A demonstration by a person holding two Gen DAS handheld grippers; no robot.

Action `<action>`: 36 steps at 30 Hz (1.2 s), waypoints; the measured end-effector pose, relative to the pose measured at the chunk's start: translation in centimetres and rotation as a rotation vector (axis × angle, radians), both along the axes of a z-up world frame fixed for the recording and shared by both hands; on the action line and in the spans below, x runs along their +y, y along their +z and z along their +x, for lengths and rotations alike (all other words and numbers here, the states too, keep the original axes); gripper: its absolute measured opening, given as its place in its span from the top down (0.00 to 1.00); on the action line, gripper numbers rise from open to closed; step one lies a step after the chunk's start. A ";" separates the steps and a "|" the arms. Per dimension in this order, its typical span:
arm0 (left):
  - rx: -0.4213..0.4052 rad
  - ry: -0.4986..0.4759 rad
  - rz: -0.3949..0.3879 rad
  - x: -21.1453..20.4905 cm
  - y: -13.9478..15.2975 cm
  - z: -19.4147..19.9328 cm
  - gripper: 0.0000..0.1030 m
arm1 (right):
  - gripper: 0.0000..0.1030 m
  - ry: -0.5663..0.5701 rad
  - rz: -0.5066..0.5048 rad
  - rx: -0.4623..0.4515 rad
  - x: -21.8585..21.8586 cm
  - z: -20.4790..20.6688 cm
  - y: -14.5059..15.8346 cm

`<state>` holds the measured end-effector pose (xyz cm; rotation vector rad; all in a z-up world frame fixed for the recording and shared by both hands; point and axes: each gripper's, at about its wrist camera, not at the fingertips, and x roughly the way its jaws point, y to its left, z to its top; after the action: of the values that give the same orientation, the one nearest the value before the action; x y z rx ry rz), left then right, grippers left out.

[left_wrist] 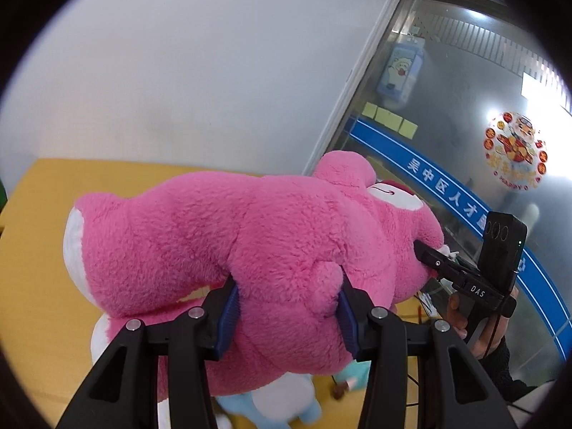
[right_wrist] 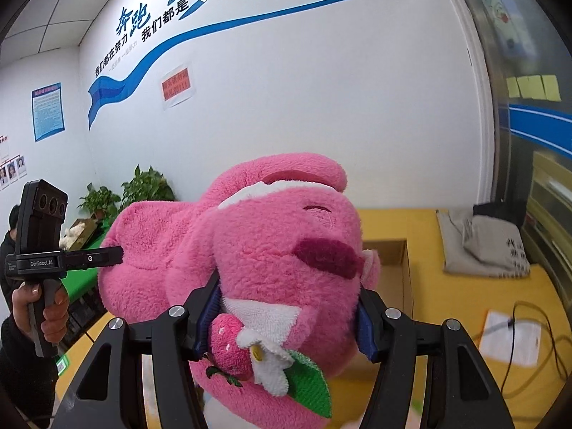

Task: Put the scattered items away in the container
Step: 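Lift the pink bear with both grippers and carry it over the box, then lower the pink bear into the box and open both grippers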

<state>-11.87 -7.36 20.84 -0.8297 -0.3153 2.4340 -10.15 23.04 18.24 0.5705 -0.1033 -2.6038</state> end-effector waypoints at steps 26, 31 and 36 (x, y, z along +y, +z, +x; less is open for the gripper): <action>-0.406 0.044 -0.085 8.2 -24.4 -28.1 0.38 | 0.26 -0.281 0.009 -0.459 3.7 -30.6 -19.4; -0.352 0.076 -0.130 8.5 -22.8 -28.6 0.33 | 0.15 -0.295 0.038 -0.456 4.3 -31.0 -18.7; -0.274 0.128 -0.115 7.6 -19.0 -27.1 0.35 | 0.05 -0.269 0.077 -0.346 4.2 -28.1 -15.0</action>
<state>-38.96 0.23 1.82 -1.2333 -0.3413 2.4746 -38.30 27.20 3.26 1.1003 -0.2045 -2.7461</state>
